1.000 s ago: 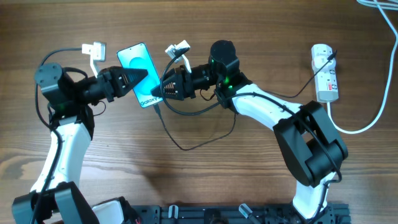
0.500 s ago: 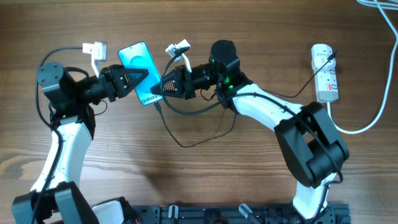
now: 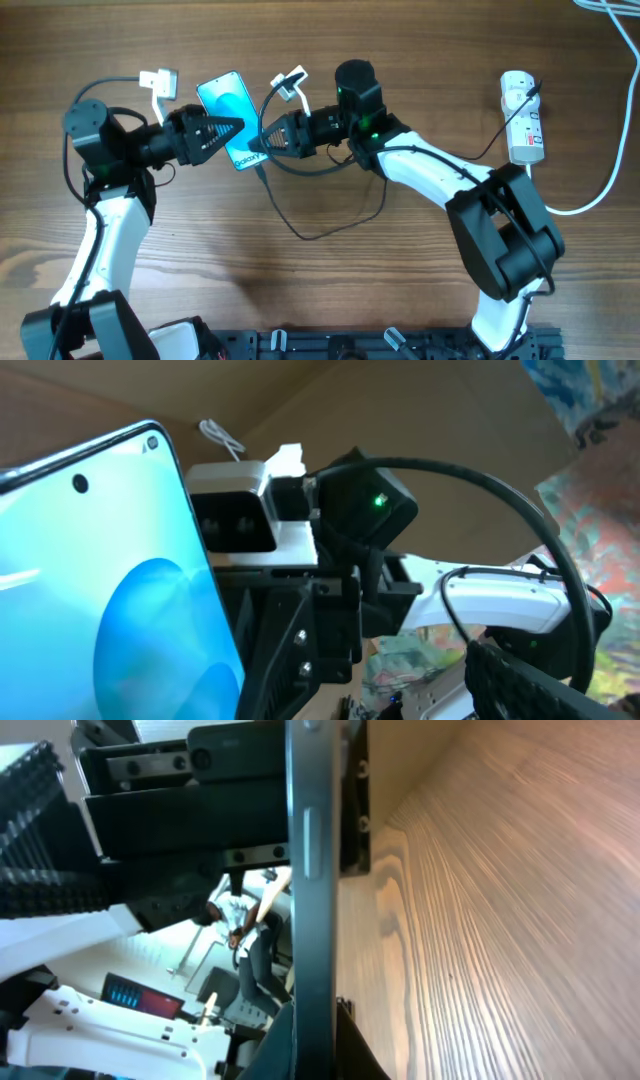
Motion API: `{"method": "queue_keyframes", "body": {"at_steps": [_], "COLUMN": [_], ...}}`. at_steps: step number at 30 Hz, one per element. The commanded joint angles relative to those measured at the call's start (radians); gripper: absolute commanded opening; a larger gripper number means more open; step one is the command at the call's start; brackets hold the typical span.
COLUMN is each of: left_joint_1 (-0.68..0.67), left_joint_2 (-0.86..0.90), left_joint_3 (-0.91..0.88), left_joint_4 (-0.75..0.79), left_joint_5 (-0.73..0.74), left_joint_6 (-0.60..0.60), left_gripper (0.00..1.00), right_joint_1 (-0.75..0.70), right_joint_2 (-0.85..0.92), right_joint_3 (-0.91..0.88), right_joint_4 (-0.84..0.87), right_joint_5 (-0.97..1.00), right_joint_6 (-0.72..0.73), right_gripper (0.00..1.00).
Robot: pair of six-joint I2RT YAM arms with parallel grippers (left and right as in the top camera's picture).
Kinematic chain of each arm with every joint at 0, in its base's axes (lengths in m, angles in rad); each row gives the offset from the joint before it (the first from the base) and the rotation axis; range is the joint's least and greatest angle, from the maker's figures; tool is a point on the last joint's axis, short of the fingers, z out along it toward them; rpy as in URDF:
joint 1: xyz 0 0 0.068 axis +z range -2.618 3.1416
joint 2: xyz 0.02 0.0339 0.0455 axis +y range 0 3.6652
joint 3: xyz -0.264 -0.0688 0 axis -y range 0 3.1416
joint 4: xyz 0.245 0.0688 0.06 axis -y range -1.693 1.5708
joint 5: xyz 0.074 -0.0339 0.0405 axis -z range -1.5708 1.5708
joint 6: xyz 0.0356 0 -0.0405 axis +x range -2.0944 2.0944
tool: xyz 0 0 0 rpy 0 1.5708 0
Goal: Plug charger to phone and switch on socket
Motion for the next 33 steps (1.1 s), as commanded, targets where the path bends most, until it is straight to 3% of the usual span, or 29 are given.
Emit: {"method": "queue_keyframes", "body": {"at_steps": [1, 8, 17, 25, 33], "left_joint_1": [0.003, 0.003, 0.003, 0.003, 0.003], "left_joint_2": [-0.014, -0.014, -0.01, -0.01, -0.01], "left_joint_3": [0.011, 0.011, 0.011, 0.011, 0.011], "left_joint_4": [0.022, 0.022, -0.005, -0.282, -0.392], "left_joint_5": [-0.009, -0.013, -0.094, -0.422, -0.607], "left_joint_6": [0.017, 0.071, 0.096, 0.2, 0.2], "left_gripper": [1.0, 1.0, 1.0, 1.0, 1.0], "right_joint_1": [-0.068, -0.091, -0.094, -0.125, -0.136], "right_joint_2": [0.009, 0.01, 0.01, 0.01, 0.01], "right_joint_3": [-0.005, -0.005, -0.005, -0.005, -0.005], "right_joint_4": [-0.153, -0.355, -0.355, -0.352, -0.47], "right_joint_5": [0.101, 0.21, 0.215, 0.313, 0.481], "right_joint_6": [-0.118, -0.238, -0.238, -0.174, -0.177], "right_gripper": [0.04, 0.04, 0.04, 0.04, 0.04]}}
